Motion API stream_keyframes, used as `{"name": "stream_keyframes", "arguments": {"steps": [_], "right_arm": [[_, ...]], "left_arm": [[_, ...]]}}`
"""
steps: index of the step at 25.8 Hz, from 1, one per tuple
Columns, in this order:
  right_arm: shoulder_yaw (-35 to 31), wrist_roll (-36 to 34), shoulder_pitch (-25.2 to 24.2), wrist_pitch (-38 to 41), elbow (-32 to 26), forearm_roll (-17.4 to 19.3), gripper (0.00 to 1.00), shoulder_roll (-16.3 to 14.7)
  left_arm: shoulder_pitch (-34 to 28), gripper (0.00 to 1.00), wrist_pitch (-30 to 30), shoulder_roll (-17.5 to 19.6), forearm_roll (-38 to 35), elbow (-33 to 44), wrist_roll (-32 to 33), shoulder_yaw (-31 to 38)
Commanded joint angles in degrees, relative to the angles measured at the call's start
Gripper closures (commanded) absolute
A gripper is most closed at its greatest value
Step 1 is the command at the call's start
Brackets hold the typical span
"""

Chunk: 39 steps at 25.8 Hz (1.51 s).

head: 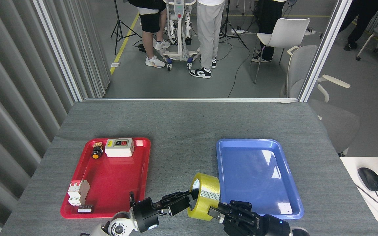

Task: Place and move tape with both arms
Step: 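Release the left gripper and move the tape over the blue tray with the right, then lower the tape roll into the blue tray with the right gripper and open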

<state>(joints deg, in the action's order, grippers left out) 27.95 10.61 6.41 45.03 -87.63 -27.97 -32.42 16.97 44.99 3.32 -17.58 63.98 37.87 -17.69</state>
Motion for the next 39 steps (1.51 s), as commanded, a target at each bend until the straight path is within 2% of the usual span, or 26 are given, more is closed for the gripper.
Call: {"name": "stream_keyframes", "arguments": {"steps": [1, 3, 5, 6, 11, 13, 14, 17, 24, 28, 34, 37, 39], "right_arm": [[0.0, -0.42, 0.0, -0.03, 0.0, 0.02, 0.74, 0.07], [0.0, -0.51, 0.09, -0.03, 0.0, 0.02, 0.75, 0.07], [0.0, -0.59, 0.09, -0.03, 0.09, 0.02, 0.77, 0.07], [-0.09, -0.59, 0.18, -0.03, 0.18, 0.02, 0.78, 0.07], [-0.09, -0.59, 0.27, -0.03, 0.18, 0.02, 0.78, 0.25], [-0.09, -0.59, 0.27, -0.03, 0.27, 0.02, 0.79, 0.78], [-0.09, -0.59, 0.27, -0.03, 0.27, 0.02, 0.81, 0.86], [-0.09, -0.59, 0.44, -0.03, 0.27, 0.02, 0.82, 0.95], [-0.09, -0.59, 0.62, -0.03, 0.35, 0.02, 0.83, 1.39], [-0.97, -0.77, 0.71, -0.03, 0.0, 0.11, 0.89, 1.22], [-16.79, -0.24, -4.39, -0.03, 0.18, 0.11, 0.9, 2.8], [-20.31, -0.33, -4.21, -0.03, 0.53, -0.07, 0.91, 1.83], [-20.22, -0.33, -3.25, -0.03, 1.67, -0.51, 0.92, -1.25]], "left_arm": [[-0.01, 0.87, 0.01, 0.1, 0.0, -0.17, -0.17, 0.55], [-0.01, 0.76, 0.01, 0.1, 0.0, -0.79, -0.52, 0.55], [0.08, 0.59, 0.01, 0.37, 0.0, -1.14, -0.78, 0.55], [0.08, 0.56, 0.01, 0.63, 0.0, -1.14, -0.87, 0.55], [0.17, 0.27, 0.01, 1.51, 0.0, -1.23, -2.54, 0.55], [0.17, 0.23, 0.01, 1.6, 0.0, -1.23, -2.8, 0.55], [0.17, 0.17, 0.01, 1.69, 0.0, -1.14, -2.89, 0.55], [0.17, 0.12, 0.01, 2.04, -0.09, -1.14, -3.33, 0.55], [0.17, 0.1, 0.01, 2.39, -1.85, -1.84, -5.18, 0.99], [0.26, 0.06, 0.01, 2.39, -7.65, -4.83, -7.46, 7.93], [0.26, 0.02, 0.01, 5.55, -10.37, -7.47, -9.92, 15.93], [0.26, 0.02, 0.01, 6.08, -10.72, -6.68, -13.53, 20.24], [0.26, 0.02, 0.01, 6.26, -14.24, -4.92, -15.9, 23.05]]}}
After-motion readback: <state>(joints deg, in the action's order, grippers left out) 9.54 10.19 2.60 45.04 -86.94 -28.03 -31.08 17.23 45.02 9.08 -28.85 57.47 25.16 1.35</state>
